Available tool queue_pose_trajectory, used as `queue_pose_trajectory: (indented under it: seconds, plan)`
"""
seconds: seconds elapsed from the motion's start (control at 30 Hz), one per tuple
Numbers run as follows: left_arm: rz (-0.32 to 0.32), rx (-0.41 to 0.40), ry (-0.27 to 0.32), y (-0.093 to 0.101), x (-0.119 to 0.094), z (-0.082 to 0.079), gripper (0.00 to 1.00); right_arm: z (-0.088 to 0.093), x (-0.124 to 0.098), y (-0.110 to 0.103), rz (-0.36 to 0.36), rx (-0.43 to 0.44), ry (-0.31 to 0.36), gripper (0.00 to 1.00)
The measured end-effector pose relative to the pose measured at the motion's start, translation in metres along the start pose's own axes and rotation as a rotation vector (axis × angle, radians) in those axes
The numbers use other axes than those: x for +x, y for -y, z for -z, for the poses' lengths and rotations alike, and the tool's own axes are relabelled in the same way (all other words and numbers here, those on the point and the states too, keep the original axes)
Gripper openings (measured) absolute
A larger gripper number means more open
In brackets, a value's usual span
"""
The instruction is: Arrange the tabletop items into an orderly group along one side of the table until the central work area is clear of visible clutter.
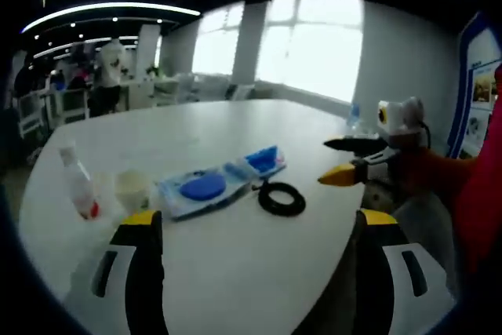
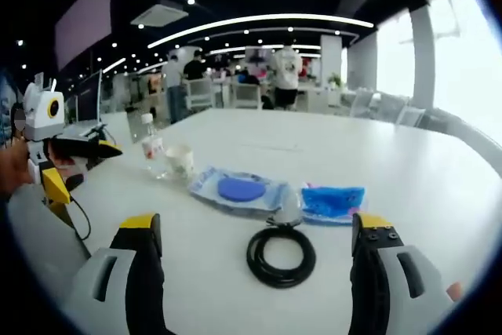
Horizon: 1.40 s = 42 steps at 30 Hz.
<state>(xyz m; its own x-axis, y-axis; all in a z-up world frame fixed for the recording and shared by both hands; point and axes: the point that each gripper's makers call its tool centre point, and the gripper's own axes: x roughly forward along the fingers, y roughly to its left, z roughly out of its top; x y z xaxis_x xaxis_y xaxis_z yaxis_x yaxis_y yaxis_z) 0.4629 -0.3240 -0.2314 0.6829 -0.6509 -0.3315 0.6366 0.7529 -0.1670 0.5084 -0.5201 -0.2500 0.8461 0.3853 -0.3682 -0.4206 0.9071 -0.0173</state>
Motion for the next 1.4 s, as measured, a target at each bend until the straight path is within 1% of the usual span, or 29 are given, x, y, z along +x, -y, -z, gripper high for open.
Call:
queue_pose_trajectory:
  seconds: [0.2,0.27,0.33,0.4,0.47,0.53,0.63,0.67,0.7,0.8,0.83,0.9,0.97,1.07,1.13,1.17,1.2,1.23,1.27,1.33,1.4]
  plan:
    - [-0.05,-0.028,0.044,-0.006,-0.034,-0.002,0.99,-0.01,-0.014,-0.007,0.018,-0.015,0.031,1.0]
    - [-0.065,-0.026,0.06,-0.007,-0.043,-0.002,0.99,-0.008,-0.015,-0.009,0.017,-0.016,0.024,1.0]
    - [-0.07,-0.022,0.075,-0.007,-0.048,-0.003,0.99,-0.006,-0.015,-0.012,0.015,-0.014,0.016,1.0]
    - [-0.079,-0.026,0.095,-0.005,-0.054,-0.004,0.99,-0.008,-0.015,-0.012,0.017,-0.02,0.019,1.0]
    - [-0.086,-0.029,0.121,-0.005,-0.058,-0.005,0.99,-0.009,-0.012,-0.01,0.021,-0.026,0.02,1.0]
    - [-0.096,-0.04,0.119,-0.007,-0.06,-0.001,0.99,-0.011,-0.008,-0.009,0.011,-0.038,0.038,1.0]
    - [-0.106,-0.043,0.123,-0.007,-0.062,0.003,0.99,-0.004,-0.002,-0.009,-0.01,-0.046,0.024,1.0]
    - [-0.114,-0.044,0.121,-0.008,-0.064,0.006,0.98,0.0,-0.004,-0.007,-0.001,-0.027,0.013,1.0]
    - [-0.118,-0.045,0.123,-0.008,-0.065,0.006,0.98,0.0,-0.006,-0.008,-0.001,-0.018,0.016,1.0]
    - [-0.124,-0.049,0.149,-0.008,-0.07,0.003,0.98,0.002,-0.01,-0.012,0.001,-0.022,0.016,1.0]
    - [-0.125,-0.046,0.155,-0.008,-0.071,0.001,0.97,0.005,-0.01,-0.018,-0.008,-0.017,0.004,1.0]
    - [-0.125,-0.031,0.157,-0.008,-0.071,0.0,0.97,0.009,-0.01,-0.025,-0.022,-0.057,-0.014,1.0]
    - [-0.128,-0.02,0.148,-0.011,-0.072,0.003,0.97,0.01,-0.011,-0.03,-0.024,-0.052,-0.019,1.0]
    - [-0.127,-0.039,0.167,-0.014,-0.077,0.0,0.98,0.008,-0.015,-0.029,-0.005,-0.056,-0.014,1.0]
    - [-0.125,-0.039,0.17,-0.015,-0.078,-0.002,0.98,0.009,-0.017,-0.024,0.032,-0.066,-0.027,1.0]
    - [-0.128,-0.031,0.167,-0.016,-0.078,-0.002,0.98,0.009,-0.019,-0.018,0.063,-0.067,-0.03,1.0]
    - [-0.133,-0.022,0.161,-0.019,-0.078,-0.002,0.98,0.006,-0.021,-0.013,0.089,-0.062,-0.02,1.0]
    - [-0.135,-0.019,0.158,-0.021,-0.078,-0.002,0.98,-0.004,-0.025,-0.009,0.115,-0.043,0.024,1.0]
    - [-0.142,-0.016,0.158,-0.024,-0.079,-0.003,0.98,-0.009,-0.028,-0.007,0.127,-0.033,0.049,1.0]
    - [-0.146,-0.013,0.158,-0.027,-0.079,-0.003,0.98,-0.016,-0.035,-0.007,0.146,-0.008,0.07,1.0]
    - [-0.153,0.003,0.156,-0.029,-0.078,-0.003,0.98,-0.019,-0.038,-0.009,0.167,-0.032,0.084,1.0]
